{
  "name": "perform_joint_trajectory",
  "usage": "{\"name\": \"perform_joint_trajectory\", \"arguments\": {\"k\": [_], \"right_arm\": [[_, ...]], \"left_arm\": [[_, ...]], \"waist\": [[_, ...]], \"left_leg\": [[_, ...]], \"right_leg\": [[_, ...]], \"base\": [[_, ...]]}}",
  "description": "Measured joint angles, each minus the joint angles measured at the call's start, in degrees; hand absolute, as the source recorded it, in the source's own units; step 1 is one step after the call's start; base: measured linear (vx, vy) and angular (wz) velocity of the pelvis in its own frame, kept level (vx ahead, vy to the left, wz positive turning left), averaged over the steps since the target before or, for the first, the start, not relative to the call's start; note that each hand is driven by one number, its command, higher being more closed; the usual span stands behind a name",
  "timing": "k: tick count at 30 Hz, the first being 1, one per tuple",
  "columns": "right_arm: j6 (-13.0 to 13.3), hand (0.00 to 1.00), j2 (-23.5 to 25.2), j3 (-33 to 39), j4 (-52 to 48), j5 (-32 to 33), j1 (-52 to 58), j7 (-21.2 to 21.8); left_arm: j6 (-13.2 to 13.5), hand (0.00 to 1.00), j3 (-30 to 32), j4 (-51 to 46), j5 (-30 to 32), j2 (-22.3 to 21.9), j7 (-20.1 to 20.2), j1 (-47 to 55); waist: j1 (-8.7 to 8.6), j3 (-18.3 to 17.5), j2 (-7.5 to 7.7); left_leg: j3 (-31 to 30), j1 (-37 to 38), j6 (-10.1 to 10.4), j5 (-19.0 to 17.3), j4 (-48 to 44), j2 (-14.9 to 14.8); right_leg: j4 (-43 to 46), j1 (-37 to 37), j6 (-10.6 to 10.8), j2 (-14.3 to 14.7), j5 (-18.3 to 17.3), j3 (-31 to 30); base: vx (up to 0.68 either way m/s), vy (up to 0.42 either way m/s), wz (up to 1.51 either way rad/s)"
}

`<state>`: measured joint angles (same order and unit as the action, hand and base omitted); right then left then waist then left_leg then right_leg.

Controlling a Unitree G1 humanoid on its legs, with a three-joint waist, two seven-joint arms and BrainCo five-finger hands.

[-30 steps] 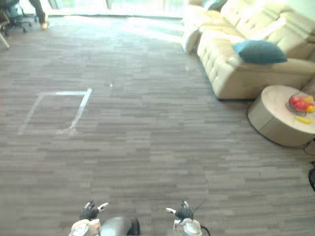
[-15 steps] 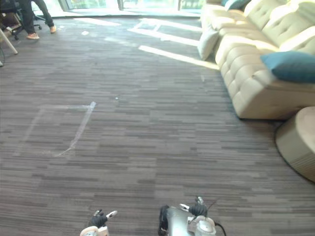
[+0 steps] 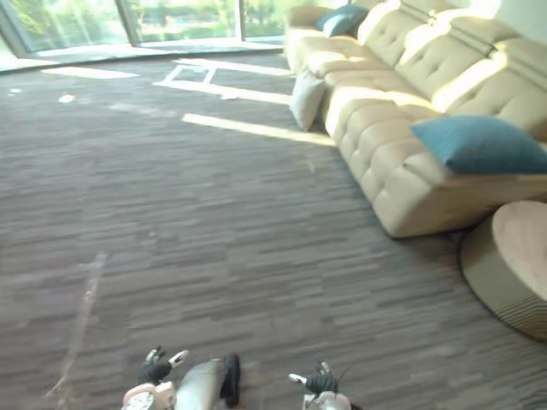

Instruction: Pick up cushions and gather them together orderly.

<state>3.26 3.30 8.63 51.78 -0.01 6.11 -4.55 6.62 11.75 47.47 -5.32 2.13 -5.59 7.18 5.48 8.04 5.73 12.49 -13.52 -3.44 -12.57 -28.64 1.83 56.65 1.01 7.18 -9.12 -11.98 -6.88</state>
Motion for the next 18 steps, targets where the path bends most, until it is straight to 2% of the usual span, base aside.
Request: {"name": "perform_joint_trajectory", "arguments": {"k": [1,2,3,4,5,6,7,8,10,11,12,13,14,15,16,17,18], "right_arm": [[0.26,0.00,-0.16,0.31,-1.57,0.00,0.32,-0.01],[0.61,0.00,-0.48,0.14,-3.44,-0.01,0.82,-0.01],[0.82,0.00,-0.50,0.13,-4.11,0.00,1.29,-0.01],[1.10,0.00,-0.53,0.15,-5.45,0.00,1.65,-0.03],[1.56,0.00,-0.60,0.38,-6.55,0.02,1.90,-0.02],[1.62,0.00,-0.62,0.73,-7.23,0.02,1.96,-0.03],[1.71,0.00,-0.81,1.24,-7.28,0.04,1.95,-0.02],[1.67,0.00,-1.19,2.00,-7.04,0.04,1.83,0.02],[1.51,0.00,-1.62,2.41,-6.58,0.04,1.61,-0.05],[1.48,0.00,-1.69,2.68,-6.15,0.63,1.57,0.02],[1.47,0.00,-1.83,2.61,-6.12,0.65,1.54,0.00],[1.47,0.00,-2.78,2.25,-6.22,0.16,0.80,0.08],[1.54,0.00,-3.34,2.21,-6.71,0.03,0.54,0.15],[1.40,0.00,-4.21,2.15,-7.45,0.03,0.18,0.15],[1.35,0.00,-4.82,2.08,-7.54,0.03,-0.23,0.14],[0.96,0.00,-5.30,1.93,-6.86,0.04,-0.77,-0.02],[0.60,0.00,-5.10,1.70,-5.50,0.05,-1.59,-0.08]], "left_arm": [[-0.27,0.00,-0.06,0.80,0.16,-0.15,-0.42,-0.33],[-0.48,0.00,-0.43,1.29,0.25,-0.39,-0.60,-0.40],[-0.64,0.00,-0.54,1.53,0.25,-0.44,-0.61,-0.27],[-0.71,0.00,-0.94,1.58,0.26,-0.42,-0.61,-0.18],[-0.74,0.00,-1.60,1.69,0.28,-0.33,-0.61,-0.19],[-0.76,0.00,-2.04,1.91,0.30,-0.25,-0.58,-0.27],[-0.76,0.00,-2.33,2.35,0.36,-0.23,-0.55,-0.36],[-0.79,0.00,-2.73,3.07,0.47,-0.27,-0.55,-0.59],[-0.75,0.00,-2.94,4.06,0.72,-0.62,-0.44,-0.87],[-0.76,0.00,-2.97,4.41,0.73,-0.91,-0.40,-0.75],[-0.67,0.00,-2.96,4.98,0.75,-1.27,-0.35,-0.77],[-0.79,0.00,-2.73,5.72,0.82,-2.46,-0.31,-1.00],[-0.74,0.00,-1.86,5.72,1.16,-3.59,-0.23,-0.96],[-0.74,0.00,-0.31,5.46,1.61,-4.51,-0.22,-1.65],[-0.76,0.00,0.75,5.44,1.77,-5.27,-0.23,-1.89],[-0.78,0.00,1.33,5.28,1.82,-5.49,-0.25,-1.87],[-0.77,0.00,1.69,4.82,1.85,-5.27,-0.22,-1.89]], "waist": [[-0.22,1.26,-1.04],[-0.68,1.58,-1.80],[-1.09,1.45,-2.01],[-1.94,1.35,-2.14],[-2.51,1.36,-2.17],[-2.56,1.38,-2.20],[-2.68,1.42,-2.25],[-2.79,1.44,-2.34],[-3.75,1.51,-2.63],[-4.49,1.52,-2.72],[-5.80,1.28,-3.37],[-5.78,0.78,-5.46],[-5.38,0.63,-6.81],[-5.30,1.71,-8.84],[-5.13,2.46,-10.18],[-4.92,3.22,-10.92],[-4.73,3.72,-11.16]], "left_leg": [[-0.26,4.40,0.00,-2.62,0.27,0.43],[-0.91,9.52,-0.29,-5.06,1.73,0.70],[-1.27,12.27,-0.31,-6.02,3.27,0.83],[-2.54,15.42,-0.40,-7.41,5.06,1.01],[-3.75,18.96,0.46,-8.78,7.64,1.17],[-4.09,20.87,0.92,-9.27,9.16,1.17],[-4.34,23.63,0.72,-9.02,11.46,1.12],[-5.39,28.18,1.15,-9.29,15.76,1.40],[-8.12,33.25,2.23,-9.88,19.31,1.43],[-10.42,35.09,2.83,-10.22,19.29,1.31],[-13.25,35.80,3.20,-10.42,17.09,0.56],[-14.74,34.64,3.72,-10.26,12.75,-1.30],[-14.88,31.52,6.23,-8.51,4.72,-2.00],[-14.98,25.60,7.65,-1.58,-10.02,-2.63],[-14.98,21.71,9.80,6.36,-19.19,-3.30],[-13.44,16.24,10.92,8.90,-30.82,-5.51],[-11.04,12.32,9.08,6.78,-38.21,-7.73]], "right_leg": [[6.25,-3.06,-0.73,-0.07,-0.47,1.46],[9.33,-6.63,-1.52,0.27,-1.75,4.44],[9.31,-9.17,-1.64,0.37,-2.70,6.94],[7.38,-12.62,-1.83,0.71,-3.88,10.84],[2.28,-17.56,-2.00,1.55,-4.61,14.89],[-1.94,-19.75,-2.00,2.18,-4.61,16.79],[-10.08,-21.37,-2.98,2.97,-3.78,19.61],[-22.31,-22.71,-4.39,4.38,-0.68,22.93],[-32.78,-24.39,-7.02,6.26,3.87,23.27],[-31.93,-25.24,-9.45,6.44,7.86,21.90],[-28.56,-25.26,-14.15,6.82,11.32,21.65],[-25.25,-25.13,-14.86,7.20,8.10,22.57],[-23.37,-24.42,-15.06,8.00,4.70,23.07],[-24.14,-21.14,-14.78,9.24,1.75,23.17],[-25.77,-18.19,-14.98,10.24,0.68,22.85],[-28.54,-13.42,-15.23,11.93,-0.33,21.95],[-30.74,-8.33,-15.59,12.70,-0.84,21.07]], "base": [[0.62,0.280,0.03],[0.57,0.236,0.09],[0.56,0.207,0.31],[0.68,0.157,0.44],[0.60,0.098,0.41],[0.78,0.108,0.31],[0.56,0.064,0.30],[0.75,0.059,0.37],[0.82,-0.001,0.68],[0.89,-0.082,1.03],[0.90,-0.130,0.81],[1.06,-0.171,0.54],[1.03,-0.174,0.23],[0.84,-0.131,0.07],[0.80,-0.078,-0.12],[0.61,-0.019,-0.30],[0.75,-0.019,-0.37]]}}
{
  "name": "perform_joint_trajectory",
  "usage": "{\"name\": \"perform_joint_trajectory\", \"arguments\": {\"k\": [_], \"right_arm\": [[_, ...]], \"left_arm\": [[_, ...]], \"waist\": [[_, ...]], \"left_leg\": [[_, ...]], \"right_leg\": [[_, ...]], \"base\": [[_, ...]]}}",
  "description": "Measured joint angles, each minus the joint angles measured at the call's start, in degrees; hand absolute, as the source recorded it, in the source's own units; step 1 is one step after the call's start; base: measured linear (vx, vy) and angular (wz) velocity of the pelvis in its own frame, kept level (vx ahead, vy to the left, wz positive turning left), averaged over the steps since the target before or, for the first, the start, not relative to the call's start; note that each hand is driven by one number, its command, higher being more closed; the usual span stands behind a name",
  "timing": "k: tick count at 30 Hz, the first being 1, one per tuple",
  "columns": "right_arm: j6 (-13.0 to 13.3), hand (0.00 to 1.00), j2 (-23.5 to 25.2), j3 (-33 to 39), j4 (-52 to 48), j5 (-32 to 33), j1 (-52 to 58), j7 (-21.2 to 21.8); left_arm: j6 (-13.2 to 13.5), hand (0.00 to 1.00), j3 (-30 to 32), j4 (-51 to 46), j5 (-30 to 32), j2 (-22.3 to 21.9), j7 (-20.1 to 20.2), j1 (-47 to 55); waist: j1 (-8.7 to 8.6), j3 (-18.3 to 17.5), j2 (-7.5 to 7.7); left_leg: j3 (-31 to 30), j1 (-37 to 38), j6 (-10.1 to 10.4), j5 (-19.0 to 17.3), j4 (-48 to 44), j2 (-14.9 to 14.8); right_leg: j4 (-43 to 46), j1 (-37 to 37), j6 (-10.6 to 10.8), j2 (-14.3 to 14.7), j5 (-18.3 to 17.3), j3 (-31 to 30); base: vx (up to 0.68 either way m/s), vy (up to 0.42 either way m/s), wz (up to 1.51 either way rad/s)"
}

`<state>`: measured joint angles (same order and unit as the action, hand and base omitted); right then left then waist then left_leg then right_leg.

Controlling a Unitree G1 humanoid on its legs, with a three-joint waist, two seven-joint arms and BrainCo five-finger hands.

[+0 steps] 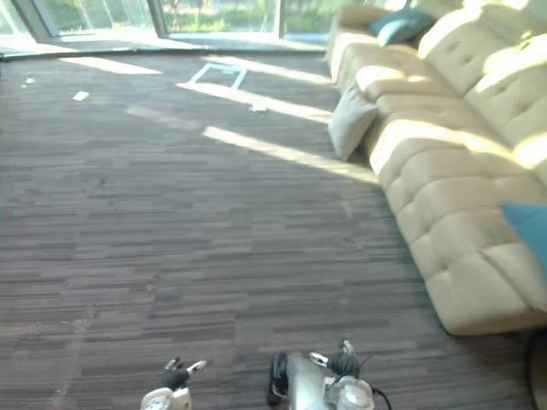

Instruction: Pick up cushions and gather them together orderly.

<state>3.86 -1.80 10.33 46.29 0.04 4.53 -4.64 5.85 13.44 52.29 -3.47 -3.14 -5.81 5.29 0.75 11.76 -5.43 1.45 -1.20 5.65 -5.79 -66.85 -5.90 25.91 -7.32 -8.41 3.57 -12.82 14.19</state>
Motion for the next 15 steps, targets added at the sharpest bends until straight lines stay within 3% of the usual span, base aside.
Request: {"name": "perform_joint_trajectory", "arguments": {"k": [2,3,4,7,8,10,11,12,13,14,15], "right_arm": [[-0.44,0.00,1.91,-0.90,1.70,0.05,-0.06,-0.09],[-0.56,0.00,2.73,-2.55,2.24,0.08,-0.07,0.00],[-0.56,0.00,3.07,-2.82,2.30,0.07,-0.12,0.04],[-1.18,0.00,3.83,-4.19,2.77,0.05,-0.58,-0.12],[-1.17,0.00,3.80,-4.14,3.60,0.03,-1.02,-0.15],[-1.09,0.00,3.62,-4.06,5.22,0.00,-1.21,-0.27],[-1.16,0.00,3.85,-4.01,6.62,-0.03,-1.41,-0.28],[-1.29,0.00,4.62,-3.84,6.76,-0.05,-1.37,-0.27],[-1.07,0.00,5.51,-3.86,6.45,-0.05,-0.07,-0.24],[-1.05,0.00,5.67,-3.71,6.37,-0.10,0.54,-0.18],[-1.11,0.00,5.57,-3.40,6.14,-0.06,0.98,-0.21]], "left_arm": [[0.08,0.00,0.18,-2.18,-0.02,1.45,0.12,0.74],[0.26,0.00,0.12,-3.55,-0.13,1.88,0.59,1.44],[0.34,0.00,0.14,-4.16,-0.18,1.79,0.80,1.75],[1.29,0.00,0.13,-6.34,-1.05,1.53,1.20,2.25],[1.28,0.00,0.14,-6.68,-1.23,1.09,1.10,2.24],[1.38,0.00,-0.40,-6.64,-1.86,0.78,0.94,2.76],[1.54,0.00,-0.43,-6.72,-2.75,0.99,1.10,2.73],[1.62,0.00,-0.50,-6.86,-2.68,1.95,1.24,2.73],[1.62,0.00,-0.40,-6.56,-2.37,3.16,1.29,2.67],[1.45,0.00,-0.63,-6.26,-2.25,3.92,1.27,2.42],[1.25,0.00,-1.14,-5.57,-2.14,4.31,1.11,2.04]], "waist": [[2.02,0.84,3.13],[2.86,0.02,4.33],[3.09,-0.09,4.35],[3.92,0.37,3.88],[4.55,0.38,3.83],[5.75,-0.49,2.61],[6.29,-1.30,3.44],[6.65,-2.23,5.54],[5.85,-3.19,8.11],[5.60,-3.34,9.38],[5.53,-3.26,9.71]], "left_leg": [[4.27,-6.85,-1.44,-3.86,-3.14,-1.80],[6.08,-12.49,-1.38,-5.58,-0.14,-2.13],[6.79,-15.16,-0.99,-6.22,2.80,-2.52],[9.89,-21.84,-1.63,-6.51,25.07,-2.01],[10.88,-22.12,-1.85,-3.65,36.35,-0.56],[10.46,-21.80,-2.12,0.56,50.38,-1.04],[11.23,-21.81,-3.95,6.21,47.84,-0.44],[13.09,-21.72,-5.08,6.85,46.37,0.65],[14.90,-21.33,-7.68,5.25,43.95,2.19],[15.20,-20.20,-8.98,1.55,41.42,4.15],[15.04,-18.97,-9.62,-0.86,39.94,5.36]], "right_leg": [[-6.36,9.81,-0.08,-0.43,-0.55,-3.27],[-11.02,14.29,1.18,-1.19,-1.31,-4.73],[-12.92,16.15,1.95,-1.38,-1.75,-5.32],[-17.44,23.47,3.95,-3.47,-3.34,-7.81],[-18.41,25.71,4.35,-4.52,-3.69,-9.38],[-18.87,28.39,4.36,-4.48,-3.98,-12.76],[-17.68,29.75,3.93,-5.77,-4.69,-14.51],[-14.77,28.72,4.40,-7.89,-4.92,-15.11],[-7.26,26.16,6.83,-10.78,-4.14,-15.72],[2.23,22.82,11.28,-12.65,-0.77,-17.20],[10.38,19.87,13.65,-13.00,3.61,-19.15]], "base": [[0.76,-0.043,-0.53],[0.65,-0.031,-0.58],[0.66,0.017,-0.48],[0.67,0.124,-0.40],[0.88,0.278,-0.60],[0.81,0.355,-0.77],[0.77,0.397,-0.76],[0.92,0.469,-0.50],[0.76,0.387,-0.14],[0.75,0.386,0.05],[0.72,0.385,0.21]]}}
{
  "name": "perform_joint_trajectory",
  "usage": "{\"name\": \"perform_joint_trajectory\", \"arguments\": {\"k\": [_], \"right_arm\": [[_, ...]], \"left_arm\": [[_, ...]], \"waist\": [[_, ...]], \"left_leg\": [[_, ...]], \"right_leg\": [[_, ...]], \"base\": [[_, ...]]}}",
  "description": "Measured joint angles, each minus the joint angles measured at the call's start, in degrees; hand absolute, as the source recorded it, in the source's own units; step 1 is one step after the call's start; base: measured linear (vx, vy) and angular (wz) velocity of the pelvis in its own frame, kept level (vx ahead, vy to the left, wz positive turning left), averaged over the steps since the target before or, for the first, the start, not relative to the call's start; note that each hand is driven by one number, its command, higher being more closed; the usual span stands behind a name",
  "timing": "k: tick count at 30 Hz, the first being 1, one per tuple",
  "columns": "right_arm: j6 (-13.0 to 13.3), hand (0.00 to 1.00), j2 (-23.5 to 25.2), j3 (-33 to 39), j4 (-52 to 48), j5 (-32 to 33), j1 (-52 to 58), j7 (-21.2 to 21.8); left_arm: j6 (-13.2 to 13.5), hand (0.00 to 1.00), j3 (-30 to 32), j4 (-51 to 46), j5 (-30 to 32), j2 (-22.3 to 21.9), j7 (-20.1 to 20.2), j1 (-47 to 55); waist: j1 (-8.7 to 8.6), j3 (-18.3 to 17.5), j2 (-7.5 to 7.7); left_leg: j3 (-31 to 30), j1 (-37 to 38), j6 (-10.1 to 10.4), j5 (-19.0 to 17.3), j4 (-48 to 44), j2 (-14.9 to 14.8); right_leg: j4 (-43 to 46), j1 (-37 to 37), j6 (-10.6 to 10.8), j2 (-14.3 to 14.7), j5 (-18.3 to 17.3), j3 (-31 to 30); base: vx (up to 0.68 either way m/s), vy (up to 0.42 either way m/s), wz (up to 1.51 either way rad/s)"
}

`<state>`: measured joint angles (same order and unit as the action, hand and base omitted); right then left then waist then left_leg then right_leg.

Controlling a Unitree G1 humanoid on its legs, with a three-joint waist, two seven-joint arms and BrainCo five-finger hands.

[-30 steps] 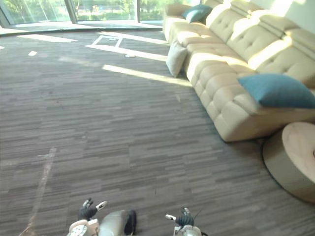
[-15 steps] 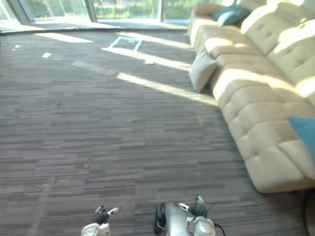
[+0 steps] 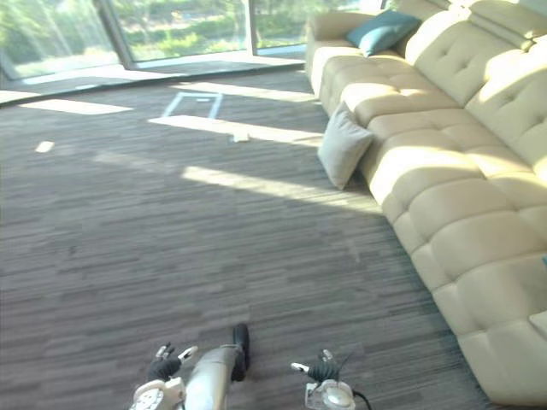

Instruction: Pick up cushions and gather them together orderly.

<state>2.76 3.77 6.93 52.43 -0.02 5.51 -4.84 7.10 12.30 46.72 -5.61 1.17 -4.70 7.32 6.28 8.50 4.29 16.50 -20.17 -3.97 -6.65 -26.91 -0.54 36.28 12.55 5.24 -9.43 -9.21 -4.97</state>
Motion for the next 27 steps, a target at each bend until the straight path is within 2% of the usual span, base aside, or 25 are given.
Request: {"name": "perform_joint_trajectory", "arguments": {"k": [1,2,3,5,7,8,11,12,13,14,15,16,17,18,19,20,21,22,23,24,26,27], "right_arm": [[0.20,0.00,-0.56,0.53,-0.11,-0.09,0.00,0.03],[0.46,0.00,-0.89,1.33,-0.79,-0.12,0.03,0.15],[0.59,0.00,-1.24,1.73,-1.90,-0.18,0.34,0.18],[1.08,0.00,-1.82,1.96,-4.42,-0.16,0.90,0.20],[1.47,0.00,-1.67,2.01,-6.42,-0.14,1.25,0.21],[1.97,0.00,-1.67,2.56,-7.07,-0.14,1.34,0.25],[1.98,0.00,-1.96,4.40,-6.46,-0.10,1.09,0.31],[1.85,0.00,-2.26,4.39,-5.97,-0.12,1.17,0.23],[1.59,0.00,-2.47,4.39,-5.59,-0.11,1.17,0.21],[1.45,0.00,-2.27,4.70,-5.66,0.17,1.75,0.23],[1.33,0.00,-2.37,5.00,-6.04,-0.07,1.81,0.29],[1.25,0.00,-3.19,5.13,-6.49,-0.16,1.66,0.47],[1.35,0.00,-3.85,5.11,-6.70,-0.15,1.41,0.51],[1.34,0.00,-4.17,5.06,-6.78,-0.13,1.07,0.53],[1.16,0.00,-4.52,4.15,-6.57,-0.06,0.04,0.43],[1.04,0.00,-4.05,3.62,-6.40,0.01,-0.35,0.43],[1.01,0.00,-3.31,3.19,-6.29,0.04,-0.55,0.41],[0.96,0.00,-1.90,2.66,-5.76,0.15,-0.84,0.38],[0.83,0.00,-0.99,1.65,-4.99,0.16,-0.90,0.37],[0.79,0.00,-0.95,1.13,-4.48,0.16,-0.90,0.41],[0.55,0.00,0.13,-0.20,-4.10,0.19,-1.54,0.37],[0.48,0.00,0.12,-0.37,-4.12,0.19,-1.50,0.35]], "left_arm": [[-0.10,0.00,-0.37,0.44,0.06,0.39,-0.14,-0.38],[-0.53,0.00,-0.45,1.73,0.59,0.35,-0.19,-0.89],[-0.81,0.00,-0.53,2.20,0.96,-0.05,-0.21,-1.19],[-1.24,0.00,-1.87,2.41,1.05,-0.48,-0.22,-1.16],[-1.25,0.00,-2.82,2.63,1.06,-0.18,-0.14,-1.03],[-1.24,0.00,-3.07,2.96,1.06,-0.18,-0.09,-1.40],[-1.24,0.00,-3.44,4.47,1.05,-0.33,0.00,-2.06],[-1.21,0.00,-4.66,4.81,1.08,-0.46,0.30,-2.01],[-1.21,0.00,-5.00,4.90,1.10,-0.37,0.50,-1.92],[-1.16,0.00,-4.96,4.65,1.14,-0.23,0.57,-1.77],[-1.22,0.00,-4.90,4.93,1.18,-0.89,0.56,-1.38],[-1.25,0.00,-4.89,5.38,1.51,-1.86,0.67,-1.28],[-1.23,0.00,-4.41,5.34,1.78,-2.77,0.92,-1.02],[-1.22,0.00,-3.75,5.13,1.96,-3.21,1.11,-1.12],[-1.23,0.00,-0.95,4.70,2.10,-4.09,1.23,-0.96],[-1.22,0.00,0.29,4.43,2.06,-4.01,1.21,-1.24],[-1.22,0.00,0.36,3.97,2.05,-3.34,1.20,-1.26],[-1.16,0.00,0.18,3.14,2.04,-2.18,1.21,-1.24],[-1.19,0.00,0.19,2.37,2.01,-1.44,1.24,-1.12],[-1.13,0.00,0.25,2.00,1.99,-1.43,1.22,-0.92],[-0.99,0.00,0.26,0.93,1.41,-1.73,1.36,-0.50],[-0.83,0.00,0.22,0.69,0.95,-2.00,1.37,-0.34]], "waist": [[-0.54,0.05,0.17],[-0.81,0.40,-0.22],[-1.18,1.02,-0.88],[-2.08,1.67,-2.63],[-3.43,1.68,-2.56],[-3.51,1.86,-2.30],[-3.75,1.92,-2.31],[-4.56,1.92,-2.24],[-4.76,1.93,-1.86],[-5.10,1.51,-1.11],[-6.31,1.10,-1.97],[-6.33,0.50,-3.83],[-6.18,0.08,-6.00],[-6.24,0.36,-6.97],[-6.04,0.92,-7.88],[-5.92,1.80,-7.67],[-5.74,2.56,-7.06],[-4.91,3.46,-5.68],[-3.70,3.37,-4.65],[-3.18,3.09,-4.33],[-2.14,3.28,-4.34],[-2.20,3.42,-4.91]], "left_leg": [[-0.36,2.07,-0.04,-2.52,-0.73,1.39],[-0.85,6.76,-0.10,-5.38,-0.40,3.14],[-1.49,10.58,-0.29,-7.19,0.58,3.94],[-3.35,18.67,-0.07,-10.02,4.42,4.88],[-5.31,24.69,0.15,-11.10,8.80,5.22],[-6.23,28.23,0.60,-11.84,11.08,5.22],[-8.09,35.14,1.65,-12.50,16.52,5.34],[-10.55,39.07,2.76,-13.12,19.09,5.47],[-12.04,40.31,3.49,-13.53,18.77,5.74],[-14.57,41.84,3.92,-13.81,17.55,6.47],[-17.26,42.56,4.28,-14.02,14.51,5.60],[-18.04,41.11,4.34,-13.97,10.21,3.72],[-18.57,37.58,5.69,-13.16,1.09,2.23],[-18.98,34.68,8.35,-11.20,-5.28,1.71],[-19.20,28.37,12.11,-3.58,-19.64,0.17],[-17.21,24.28,12.39,-3.12,-30.35,-2.03],[-15.55,21.79,11.25,-3.83,-36.22,-3.65],[-13.72,18.45,9.36,-5.28,-40.86,-5.01],[-12.19,14.34,7.84,-6.45,-41.14,-6.01],[-11.76,11.07,7.39,-7.34,-39.82,-6.12],[-11.94,3.24,7.18,-9.07,-29.27,-5.94],[-12.42,1.67,7.35,-9.20,-23.64,-5.59]], "right_leg": [[9.61,-3.67,2.50,-0.04,2.51,-1.69],[20.85,-8.57,2.99,-0.49,2.77,-1.20],[26.11,-11.49,2.23,-0.48,1.71,0.40],[29.82,-18.62,0.90,0.01,-2.31,5.73],[24.56,-25.30,0.53,0.73,-5.76,12.46],[17.41,-29.57,0.05,1.45,-6.46,16.94],[-2.15,-32.57,-2.27,4.82,-2.83,21.89],[-11.97,-33.33,-4.73,6.73,1.15,23.30],[-14.27,-33.45,-6.56,7.01,2.68,23.31],[-15.37,-33.34,-11.20,6.86,5.89,22.72],[-12.56,-32.74,-14.06,7.11,9.50,22.57],[-11.25,-32.16,-14.36,7.88,7.26,23.79],[-11.42,-30.77,-14.65,9.31,5.03,24.82],[-11.91,-29.53,-14.58,10.42,3.74,24.99],[-14.35,-25.58,-14.57,12.55,1.92,23.75],[-16.75,-20.99,-14.95,14.25,0.82,22.59],[-18.41,-16.98,-15.16,15.21,-0.01,21.55],[-20.41,-12.23,-15.34,15.66,-0.82,19.07],[-22.49,-8.53,-15.40,15.64,-0.99,15.97],[-24.13,-6.64,-15.35,15.56,-1.03,14.28],[-27.71,-1.88,-13.69,14.44,-2.63,9.47],[-28.03,-0.61,-13.30,14.04,-3.29,7.89]], "base": [[0.66,0.349,0.27],[0.74,0.383,0.27],[0.58,0.290,0.27],[0.55,0.222,0.40],[0.53,0.146,0.55],[0.59,0.088,0.38],[0.68,0.059,0.37],[0.93,-0.017,0.75],[0.81,-0.059,0.94],[0.84,-0.118,0.90],[0.86,-0.147,0.76],[0.84,-0.145,0.56],[0.82,-0.131,0.25],[0.78,-0.108,0.02],[0.77,-0.103,-0.24],[0.75,-0.103,-0.44],[0.69,-0.104,-0.57],[0.77,-0.122,-0.84],[0.58,-0.077,-1.00],[0.52,-0.032,-1.14],[0.53,0.067,-1.14],[0.58,0.184,-1.03]]}}
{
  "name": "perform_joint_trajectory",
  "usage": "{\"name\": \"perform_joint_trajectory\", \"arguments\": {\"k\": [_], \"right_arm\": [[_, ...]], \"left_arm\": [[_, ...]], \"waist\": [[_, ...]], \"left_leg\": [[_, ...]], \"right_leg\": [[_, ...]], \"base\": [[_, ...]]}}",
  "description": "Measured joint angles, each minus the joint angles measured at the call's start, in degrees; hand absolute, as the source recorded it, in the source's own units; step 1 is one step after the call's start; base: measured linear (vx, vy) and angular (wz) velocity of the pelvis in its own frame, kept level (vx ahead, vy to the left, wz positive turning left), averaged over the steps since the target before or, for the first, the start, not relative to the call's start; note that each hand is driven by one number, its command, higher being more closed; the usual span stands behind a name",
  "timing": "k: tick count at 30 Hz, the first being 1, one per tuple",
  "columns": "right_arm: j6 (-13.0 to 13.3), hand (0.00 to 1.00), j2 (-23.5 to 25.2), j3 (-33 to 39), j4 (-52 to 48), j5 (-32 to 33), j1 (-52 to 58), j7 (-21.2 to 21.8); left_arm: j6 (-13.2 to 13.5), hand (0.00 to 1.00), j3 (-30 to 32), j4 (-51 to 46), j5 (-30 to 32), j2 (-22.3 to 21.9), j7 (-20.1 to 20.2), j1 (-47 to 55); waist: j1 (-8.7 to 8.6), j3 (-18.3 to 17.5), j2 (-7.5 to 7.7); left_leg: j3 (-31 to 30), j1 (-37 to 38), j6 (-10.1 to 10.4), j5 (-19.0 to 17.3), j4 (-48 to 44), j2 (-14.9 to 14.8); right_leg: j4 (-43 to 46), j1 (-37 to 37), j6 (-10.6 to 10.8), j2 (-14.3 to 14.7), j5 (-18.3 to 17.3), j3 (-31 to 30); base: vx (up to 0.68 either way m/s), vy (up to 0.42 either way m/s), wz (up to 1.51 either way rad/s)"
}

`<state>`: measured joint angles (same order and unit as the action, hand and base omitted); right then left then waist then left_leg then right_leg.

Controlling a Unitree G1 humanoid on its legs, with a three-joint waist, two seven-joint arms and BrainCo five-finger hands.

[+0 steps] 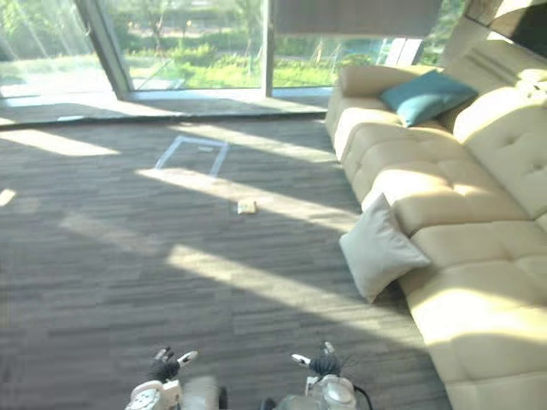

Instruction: Pick up cushions and gather them together orderly.

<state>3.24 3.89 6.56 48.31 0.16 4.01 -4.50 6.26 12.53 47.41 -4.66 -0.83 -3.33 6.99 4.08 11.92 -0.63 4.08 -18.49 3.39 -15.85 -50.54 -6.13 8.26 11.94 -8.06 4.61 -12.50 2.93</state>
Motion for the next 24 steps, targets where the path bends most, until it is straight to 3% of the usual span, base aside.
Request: {"name": "perform_joint_trajectory", "arguments": {"k": [3,5,6,8,9,11,13,15,18,21,22,24], "right_arm": [[-0.03,0.00,0.06,-0.07,-0.05,0.10,0.74,-0.25],[-0.04,0.00,-0.02,-0.66,-0.10,0.00,1.19,-0.24],[-0.18,0.00,-0.03,-1.58,0.00,-0.05,2.20,-0.17],[-0.60,0.00,-0.05,-3.55,0.08,-0.06,3.06,-0.02],[-0.45,0.00,-0.08,-4.52,-0.35,-0.07,2.99,0.01],[-0.38,0.00,-0.12,-4.55,-0.18,-0.07,2.98,0.12],[-0.28,0.00,-0.62,-4.56,-1.01,-0.08,3.21,0.21],[-0.28,0.00,-0.64,-4.54,-2.00,-0.12,3.40,0.35],[0.09,0.00,-0.67,-3.69,-1.87,-0.16,2.94,0.54],[0.26,0.00,-0.94,-2.35,0.38,-0.20,0.30,1.03],[0.32,0.00,-1.21,-2.27,0.60,-0.20,-0.19,1.15],[0.63,0.00,-1.87,-1.92,0.57,-0.20,-0.06,1.18]], "left_arm": [[1.07,0.00,0.05,-0.89,-1.34,-0.50,-0.32,0.78],[1.30,0.00,-0.06,-1.04,-2.09,-0.53,-0.30,0.91],[1.68,0.00,0.08,-1.20,-2.38,-0.15,-0.15,1.03],[1.82,0.00,0.46,-0.80,-2.44,1.50,-0.14,0.86],[1.75,0.00,1.19,-0.18,-2.48,2.01,-0.31,0.55],[1.44,0.00,1.34,0.99,-2.57,2.05,-0.75,0.09],[0.65,0.00,1.07,2.82,-2.68,1.69,-1.47,-0.34],[0.40,0.00,0.67,4.10,-2.66,1.78,-1.45,-1.31],[0.40,0.00,-0.34,5.81,-2.66,2.38,-1.42,-1.25],[0.23,0.00,-1.53,7.51,-2.70,2.99,-1.37,-1.31],[0.14,0.00,-2.41,8.15,-2.63,3.52,-1.31,-1.31],[0.02,0.00,-2.46,8.55,-1.98,3.49,-1.00,-1.28]], "waist": [[0.65,-0.03,0.16],[1.68,-0.53,0.10],[2.07,-1.56,1.15],[2.20,-3.22,4.61],[2.01,-3.53,5.73],[2.03,-3.16,5.23],[1.93,-2.32,3.52],[1.64,-2.09,3.10],[1.14,-2.09,3.03],[-0.06,-1.79,2.49],[-1.02,-1.72,2.53],[-1.47,-1.64,2.50]], "left_leg": [[-5.02,-1.68,1.66,2.59,20.52,3.79],[-6.61,-2.15,1.44,3.69,22.92,3.48],[-5.31,-2.36,1.02,8.42,18.88,3.84],[-0.88,-1.86,-1.58,5.09,15.91,4.73],[2.45,0.11,-3.69,3.04,15.54,4.21],[4.84,5.81,-4.72,0.70,17.26,3.60],[7.76,13.68,-5.06,-0.89,22.17,3.06],[10.32,18.44,-5.00,-1.65,26.02,2.57],[14.98,23.94,-4.87,-1.58,31.67,2.73],[17.90,27.30,-3.55,-1.94,34.74,2.76],[17.87,28.70,-2.64,-2.21,35.60,3.02],[16.66,31.07,-1.24,-3.00,35.61,3.61]], "right_leg": [[0.74,4.03,3.19,-3.63,-5.26,-6.58],[2.81,4.56,5.18,-4.54,-9.32,-9.96],[5.74,5.24,6.95,-6.16,-12.71,-13.18],[12.37,2.42,8.51,-8.92,-12.76,-15.04],[21.90,-2.14,11.92,-9.94,-10.31,-15.42],[32.42,-7.18,14.78,-11.43,-8.67,-11.42],[37.37,-11.23,13.74,-13.80,-9.29,-2.57],[37.30,-15.30,13.39,-14.45,-9.51,5.97],[26.90,-19.66,12.18,-14.19,-8.06,16.77],[15.76,-24.40,8.67,-11.35,-0.40,21.46],[11.53,-24.84,7.05,-9.85,4.07,21.13],[9.86,-24.13,1.92,-8.97,10.31,19.45]], "base": [[0.61,0.298,-1.09],[0.53,0.337,-1.11],[0.63,0.387,-1.21],[0.69,0.385,-1.05],[0.57,0.344,-0.93],[0.47,0.346,-1.16],[0.41,0.351,-1.08],[0.22,0.212,-0.73],[0.20,0.142,-0.71],[0.28,0.066,-0.49],[0.33,-0.022,-0.07],[0.40,-0.082,0.10]]}}
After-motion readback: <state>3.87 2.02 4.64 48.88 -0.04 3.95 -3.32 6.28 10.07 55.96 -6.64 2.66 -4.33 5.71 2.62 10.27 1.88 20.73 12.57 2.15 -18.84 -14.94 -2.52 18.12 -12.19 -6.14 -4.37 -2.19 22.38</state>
